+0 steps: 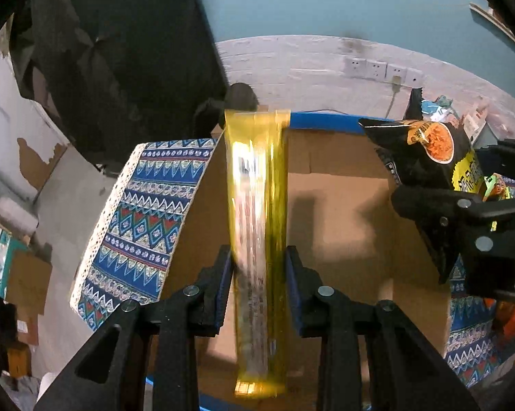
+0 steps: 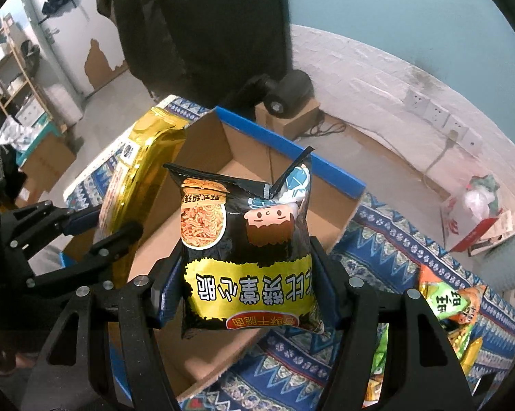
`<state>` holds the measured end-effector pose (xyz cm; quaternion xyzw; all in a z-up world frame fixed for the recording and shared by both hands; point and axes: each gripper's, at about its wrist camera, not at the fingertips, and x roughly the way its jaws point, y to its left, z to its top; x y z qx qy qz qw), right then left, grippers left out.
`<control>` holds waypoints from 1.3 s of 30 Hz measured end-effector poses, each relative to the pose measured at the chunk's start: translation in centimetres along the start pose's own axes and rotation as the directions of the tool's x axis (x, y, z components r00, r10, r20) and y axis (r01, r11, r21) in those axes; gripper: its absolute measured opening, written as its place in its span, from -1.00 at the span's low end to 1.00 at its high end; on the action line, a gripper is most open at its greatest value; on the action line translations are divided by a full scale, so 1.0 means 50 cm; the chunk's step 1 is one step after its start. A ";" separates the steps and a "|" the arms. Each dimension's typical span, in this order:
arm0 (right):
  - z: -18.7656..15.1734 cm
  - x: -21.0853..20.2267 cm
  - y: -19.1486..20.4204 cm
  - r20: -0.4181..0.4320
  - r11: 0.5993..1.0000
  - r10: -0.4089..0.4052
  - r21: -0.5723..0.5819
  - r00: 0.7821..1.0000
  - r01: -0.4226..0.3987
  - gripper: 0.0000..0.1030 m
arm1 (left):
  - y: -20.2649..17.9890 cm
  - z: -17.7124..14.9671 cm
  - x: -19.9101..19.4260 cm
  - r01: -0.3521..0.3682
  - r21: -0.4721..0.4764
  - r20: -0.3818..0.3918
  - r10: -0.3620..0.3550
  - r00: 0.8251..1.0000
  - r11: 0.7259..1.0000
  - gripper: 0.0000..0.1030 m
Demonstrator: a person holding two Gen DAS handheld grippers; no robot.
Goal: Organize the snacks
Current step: 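Open the left tool to drop the yellow bar while the right tool drops the black bag into the box, then move both tools back from the box toward the snack pile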
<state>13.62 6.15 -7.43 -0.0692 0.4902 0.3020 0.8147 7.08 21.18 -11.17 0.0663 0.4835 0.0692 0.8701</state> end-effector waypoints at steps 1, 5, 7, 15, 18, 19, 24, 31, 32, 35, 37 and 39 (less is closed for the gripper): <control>0.001 0.003 -0.001 -0.003 1.000 0.002 0.003 1.000 -0.002 0.26 | -0.002 -0.001 -0.002 -0.018 0.011 -0.001 0.018 1.000 1.000 -0.30; 0.006 0.008 -0.004 -0.006 1.000 0.007 0.010 1.000 -0.007 0.26 | 0.001 -0.005 -0.011 -0.050 0.024 0.008 0.050 0.999 0.998 0.05; 0.008 0.008 -0.003 -0.007 1.000 0.013 0.008 1.000 -0.013 0.26 | 0.004 -0.007 -0.016 -0.051 0.022 0.004 0.051 0.999 0.998 0.05; 0.007 0.021 0.013 -0.027 0.999 0.032 -0.013 0.999 -0.032 0.26 | 0.023 -0.014 -0.041 -0.070 0.007 0.008 0.070 0.998 0.998 0.15; 0.009 0.024 0.013 -0.033 0.999 0.043 -0.014 0.999 -0.044 0.27 | 0.027 -0.015 -0.048 -0.070 0.008 0.009 0.070 0.998 0.998 0.16; 0.010 0.024 0.015 -0.036 0.999 0.049 -0.013 0.998 -0.050 0.27 | 0.027 -0.016 -0.050 -0.070 0.010 0.012 0.070 0.997 0.997 0.19; 0.010 0.022 0.020 -0.036 0.998 0.055 -0.017 0.998 -0.055 0.43 | 0.019 -0.013 -0.067 -0.073 0.022 0.031 0.073 0.997 0.997 0.23; -0.004 -0.022 -0.003 -0.010 1.000 0.027 -0.004 1.000 -0.027 0.45 | -0.011 -0.007 -0.084 -0.039 0.044 0.055 0.037 0.998 0.998 0.25; -0.006 -0.030 -0.010 -0.008 1.000 0.023 0.004 1.000 -0.023 0.46 | -0.018 -0.006 -0.086 -0.032 0.051 0.059 0.029 0.998 0.998 0.25; -0.020 -0.058 -0.037 -0.001 1.000 0.003 0.028 1.000 -0.003 0.48 | -0.041 -0.002 -0.094 -0.017 0.075 0.069 0.012 0.998 0.997 0.25; -0.030 -0.078 -0.057 0.002 0.999 -0.014 0.043 1.000 0.014 0.48 | -0.061 -0.002 -0.099 -0.002 0.094 0.077 -0.005 0.997 0.996 0.25; -0.043 -0.097 -0.077 0.006 0.998 -0.033 0.055 0.999 0.033 0.48 | -0.084 -0.002 -0.105 0.011 0.115 0.083 -0.021 0.996 0.993 0.25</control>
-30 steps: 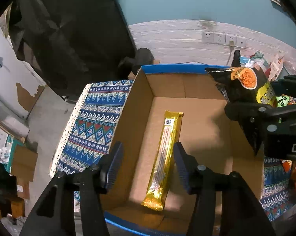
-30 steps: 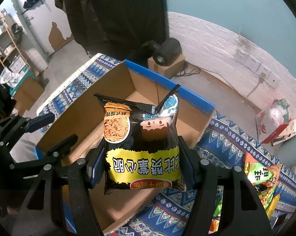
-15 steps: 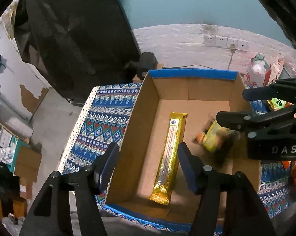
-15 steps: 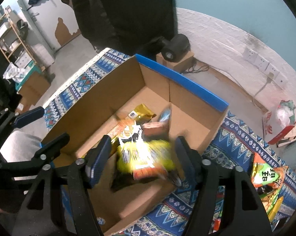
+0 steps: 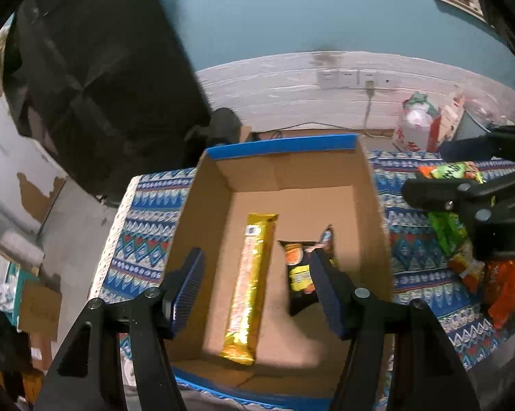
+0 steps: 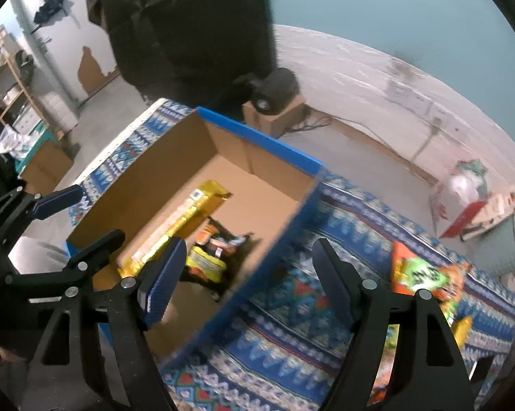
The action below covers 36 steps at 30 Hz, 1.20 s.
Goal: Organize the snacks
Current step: 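Move both tools back from the box toward the snack pile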
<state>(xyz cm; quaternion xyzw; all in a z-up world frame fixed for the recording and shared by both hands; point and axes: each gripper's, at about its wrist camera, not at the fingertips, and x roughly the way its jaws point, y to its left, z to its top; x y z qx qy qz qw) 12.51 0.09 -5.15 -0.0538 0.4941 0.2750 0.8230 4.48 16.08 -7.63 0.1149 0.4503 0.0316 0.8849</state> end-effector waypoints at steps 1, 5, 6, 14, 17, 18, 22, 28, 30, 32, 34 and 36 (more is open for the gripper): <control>-0.007 -0.010 -0.011 0.002 1.000 -0.012 0.006 1.000 0.012 0.48 | -0.010 0.001 -0.002 0.006 0.010 0.003 -0.006 1.000 1.000 0.25; -0.036 -0.042 -0.051 0.015 0.998 -0.053 0.023 0.998 0.053 0.48 | -0.052 0.008 -0.015 0.009 0.060 0.015 -0.010 1.000 0.998 0.26; -0.042 -0.049 -0.059 0.018 0.998 -0.061 0.024 0.998 0.060 0.48 | -0.063 0.011 -0.019 0.009 0.070 0.022 -0.011 1.000 0.998 0.26; -0.104 -0.103 -0.148 0.014 0.992 -0.103 0.076 0.995 0.102 0.48 | -0.148 0.027 -0.029 0.057 0.132 0.025 -0.060 0.998 0.990 0.32; -0.126 -0.122 -0.182 0.013 0.988 -0.121 0.096 0.993 0.119 0.48 | -0.185 0.030 -0.024 0.068 0.167 0.016 -0.072 0.997 0.984 0.32; -0.136 -0.128 -0.196 0.011 0.986 -0.129 0.105 0.992 0.127 0.48 | -0.194 0.028 -0.023 0.072 0.176 0.016 -0.075 0.997 0.982 0.32; -0.172 -0.149 -0.250 0.000 0.977 -0.158 0.145 0.987 0.156 0.48 | -0.243 0.031 -0.017 0.076 0.228 0.013 -0.081 0.997 0.971 0.32; -0.232 -0.170 -0.330 -0.029 0.958 -0.212 0.191 0.977 0.214 0.48 | -0.308 0.036 -0.021 0.105 0.290 0.010 -0.112 0.994 0.951 0.32; -0.254 -0.172 -0.358 -0.042 0.950 -0.217 0.219 0.975 0.221 0.48 | -0.327 0.038 -0.024 0.115 0.307 0.013 -0.124 0.992 0.945 0.33; -0.274 -0.175 -0.384 -0.055 0.942 -0.225 0.243 0.973 0.232 0.48 | -0.347 0.039 -0.025 0.128 0.323 0.015 -0.140 0.990 0.938 0.42; -0.288 -0.178 -0.401 -0.066 0.935 -0.232 0.261 0.971 0.241 0.48 | -0.362 0.040 -0.021 0.132 0.339 0.011 -0.144 0.989 0.932 0.44; -0.304 -0.180 -0.424 -0.079 0.925 -0.232 0.289 0.969 0.245 0.48 | -0.380 0.043 -0.012 0.148 0.351 -0.007 -0.155 0.988 0.925 0.44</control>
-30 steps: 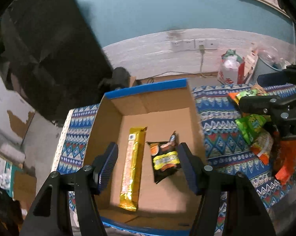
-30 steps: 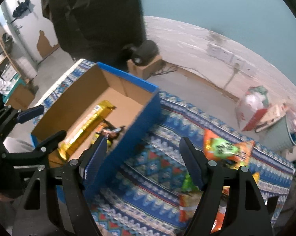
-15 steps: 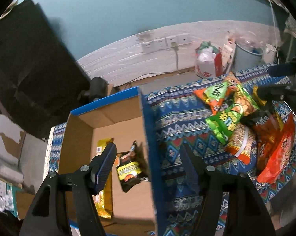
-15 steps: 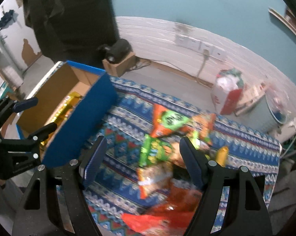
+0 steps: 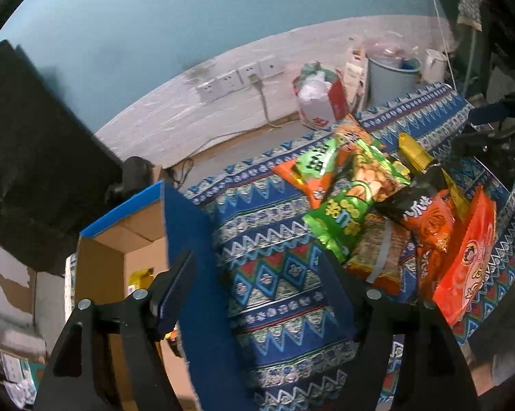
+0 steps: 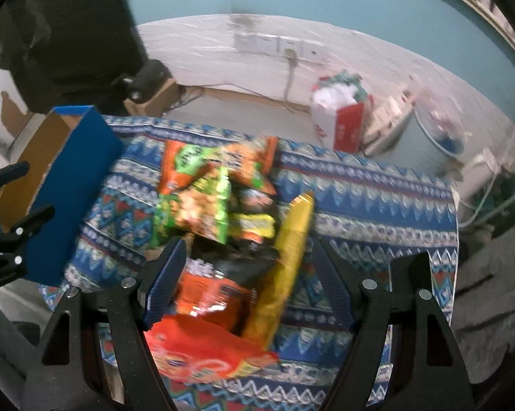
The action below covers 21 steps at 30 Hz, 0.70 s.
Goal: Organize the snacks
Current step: 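Move both tools back from the box toward the snack pile, then grasp the green peanut bag with the left tool while the right tool grasps a gold wafer bar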
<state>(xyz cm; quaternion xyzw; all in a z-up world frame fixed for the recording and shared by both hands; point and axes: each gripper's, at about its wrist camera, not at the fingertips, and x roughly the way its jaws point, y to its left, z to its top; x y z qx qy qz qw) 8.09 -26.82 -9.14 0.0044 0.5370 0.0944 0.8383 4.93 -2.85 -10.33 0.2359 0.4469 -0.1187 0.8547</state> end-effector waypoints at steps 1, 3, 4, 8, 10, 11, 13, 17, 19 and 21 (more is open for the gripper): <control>-0.003 0.002 -0.012 -0.007 1.000 -0.002 0.014 1.000 0.002 0.48 | -0.005 0.004 0.004 0.006 0.001 -0.004 -0.006 1.000 1.000 0.45; -0.010 0.013 -0.034 -0.029 0.999 -0.010 0.045 1.000 0.012 0.48 | -0.016 0.011 0.014 0.019 0.005 -0.013 -0.019 1.000 1.000 0.44; -0.014 0.019 -0.043 -0.039 0.998 -0.017 0.054 0.999 0.019 0.48 | -0.022 0.015 0.018 0.028 0.006 -0.013 -0.028 1.000 1.000 0.44; -0.028 0.047 -0.068 -0.077 0.997 -0.028 0.074 0.997 0.034 0.48 | -0.036 0.023 0.040 0.034 0.022 -0.018 -0.033 0.999 0.999 0.44; -0.035 0.061 -0.076 -0.097 0.996 -0.032 0.079 0.995 0.039 0.48 | -0.043 0.024 0.052 0.030 0.033 -0.026 -0.029 0.999 0.999 0.44; -0.040 0.071 -0.080 -0.112 0.996 -0.033 0.080 0.993 0.042 0.48 | -0.047 0.025 0.058 0.033 0.036 -0.031 -0.032 0.999 0.999 0.44; -0.047 0.087 -0.087 -0.134 0.996 -0.035 0.080 0.990 0.046 0.48 | -0.051 0.026 0.068 0.041 0.039 -0.038 -0.039 0.999 0.998 0.44; -0.060 0.115 -0.091 -0.173 0.996 -0.020 0.085 0.985 0.035 0.48 | -0.060 0.028 0.087 0.052 0.057 -0.047 -0.050 0.998 0.997 0.44; -0.065 0.130 -0.091 -0.193 0.996 -0.001 0.092 0.981 0.019 0.48 | -0.068 0.029 0.097 0.052 0.068 -0.055 -0.049 0.997 0.996 0.45; -0.069 0.143 -0.092 -0.207 0.995 0.006 0.100 0.978 0.015 0.48 | -0.075 0.033 0.106 0.055 0.075 -0.057 -0.051 0.997 0.996 0.45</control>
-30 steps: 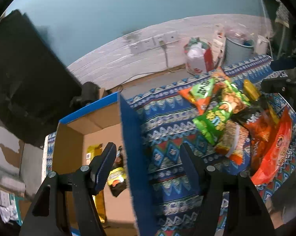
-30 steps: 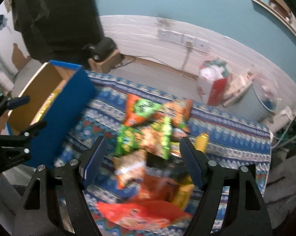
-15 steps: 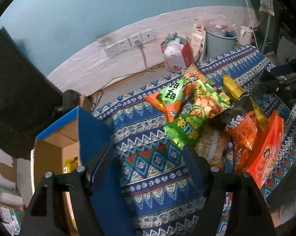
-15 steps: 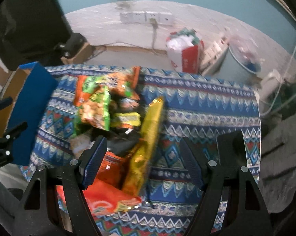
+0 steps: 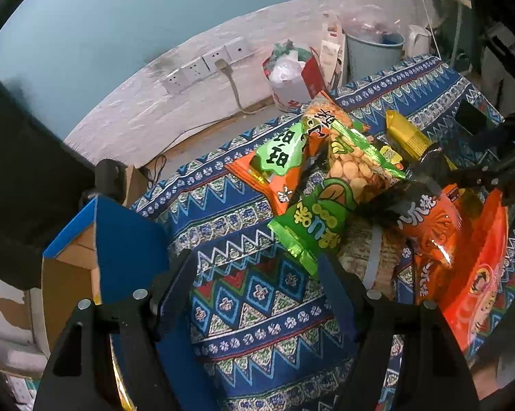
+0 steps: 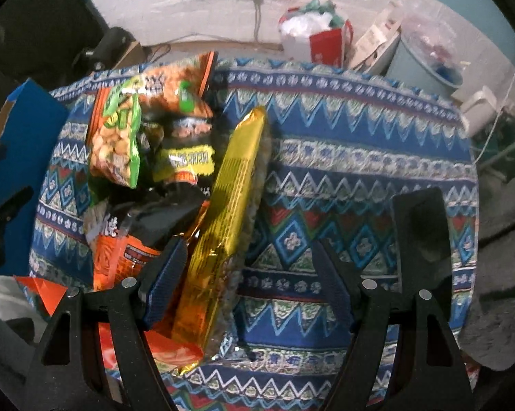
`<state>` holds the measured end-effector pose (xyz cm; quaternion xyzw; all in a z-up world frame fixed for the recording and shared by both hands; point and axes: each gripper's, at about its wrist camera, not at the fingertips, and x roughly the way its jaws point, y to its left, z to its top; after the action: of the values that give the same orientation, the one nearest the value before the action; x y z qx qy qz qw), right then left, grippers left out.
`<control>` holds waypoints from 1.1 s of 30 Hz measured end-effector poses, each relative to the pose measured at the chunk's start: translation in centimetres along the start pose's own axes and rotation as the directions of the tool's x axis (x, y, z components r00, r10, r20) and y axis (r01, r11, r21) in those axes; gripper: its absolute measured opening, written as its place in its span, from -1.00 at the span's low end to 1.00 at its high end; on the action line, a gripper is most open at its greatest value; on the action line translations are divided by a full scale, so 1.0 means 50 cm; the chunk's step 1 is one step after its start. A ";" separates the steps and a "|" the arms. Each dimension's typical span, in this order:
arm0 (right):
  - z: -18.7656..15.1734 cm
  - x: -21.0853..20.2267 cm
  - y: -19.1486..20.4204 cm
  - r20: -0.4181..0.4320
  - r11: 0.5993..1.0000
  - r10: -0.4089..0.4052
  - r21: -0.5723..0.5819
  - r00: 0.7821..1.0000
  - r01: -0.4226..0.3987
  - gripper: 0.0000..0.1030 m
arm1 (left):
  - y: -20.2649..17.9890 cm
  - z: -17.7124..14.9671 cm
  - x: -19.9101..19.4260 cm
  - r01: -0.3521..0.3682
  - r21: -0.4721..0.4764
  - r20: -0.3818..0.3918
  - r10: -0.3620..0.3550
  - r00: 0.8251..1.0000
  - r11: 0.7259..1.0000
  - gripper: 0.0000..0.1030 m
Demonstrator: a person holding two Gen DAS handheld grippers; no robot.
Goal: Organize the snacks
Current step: 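Grasp the green peanut bag with the left tool while the right tool grasps a gold wafer bar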
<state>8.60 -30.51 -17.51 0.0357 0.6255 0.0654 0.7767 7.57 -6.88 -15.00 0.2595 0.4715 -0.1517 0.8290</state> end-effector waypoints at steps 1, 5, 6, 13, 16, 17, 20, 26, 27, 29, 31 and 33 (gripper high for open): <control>0.000 0.007 -0.001 -0.008 1.000 -0.001 0.003 1.000 0.001 0.48 | -0.005 0.002 0.005 0.005 0.006 -0.004 -0.005 1.000 1.000 0.49; -0.001 0.036 -0.007 -0.038 1.000 0.014 0.015 0.999 -0.013 0.48 | -0.018 0.012 0.025 0.015 0.026 -0.014 -0.015 1.000 1.000 0.51; 0.001 0.041 -0.007 -0.042 0.999 0.026 0.020 0.999 -0.025 0.48 | -0.022 0.015 0.033 0.019 0.029 -0.018 -0.019 1.000 0.999 0.51; -0.003 0.092 -0.006 -0.086 1.000 0.014 -0.004 0.996 -0.014 0.00 | -0.044 0.039 0.072 0.053 0.053 -0.026 -0.051 0.998 0.997 0.51; -0.007 0.103 -0.023 -0.092 1.000 -0.029 -0.012 0.995 0.028 -0.44 | -0.057 0.052 0.085 0.069 0.074 -0.023 -0.068 0.997 0.995 0.51; -0.008 0.103 -0.031 -0.088 1.000 -0.024 -0.005 0.996 0.024 -0.44 | -0.062 0.057 0.089 0.075 0.086 -0.022 -0.073 0.997 0.993 0.51; -0.012 0.100 -0.049 -0.076 1.000 -0.008 0.014 0.997 0.009 -0.45 | -0.075 0.066 0.101 0.084 0.115 -0.019 -0.083 0.996 0.990 0.51; -0.013 0.106 -0.057 -0.058 1.000 0.020 0.023 0.998 -0.019 -0.44 | -0.105 0.082 0.141 0.085 0.161 -0.051 -0.078 0.996 0.983 0.51; -0.010 0.106 -0.059 -0.056 1.000 0.021 0.023 0.998 -0.020 -0.44 | -0.108 0.084 0.146 0.088 0.163 -0.057 -0.079 0.995 0.983 0.51; -0.006 0.107 -0.062 -0.053 1.000 0.022 0.023 0.998 -0.020 -0.44 | -0.111 0.085 0.156 0.091 0.166 -0.065 -0.081 0.995 0.982 0.51; -0.004 0.103 -0.070 -0.051 0.999 0.023 0.025 0.998 -0.022 -0.44 | -0.111 0.087 0.161 0.101 0.162 -0.068 -0.091 0.994 0.982 0.51; 0.000 0.106 -0.069 -0.049 1.000 0.018 0.024 0.999 -0.017 -0.44 | -0.112 0.089 0.164 0.105 0.158 -0.068 -0.095 0.993 0.982 0.51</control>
<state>9.92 -33.13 -23.12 0.0486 0.6447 0.0659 0.7601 12.09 -14.08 -21.82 0.3061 0.4948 -0.2231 0.7821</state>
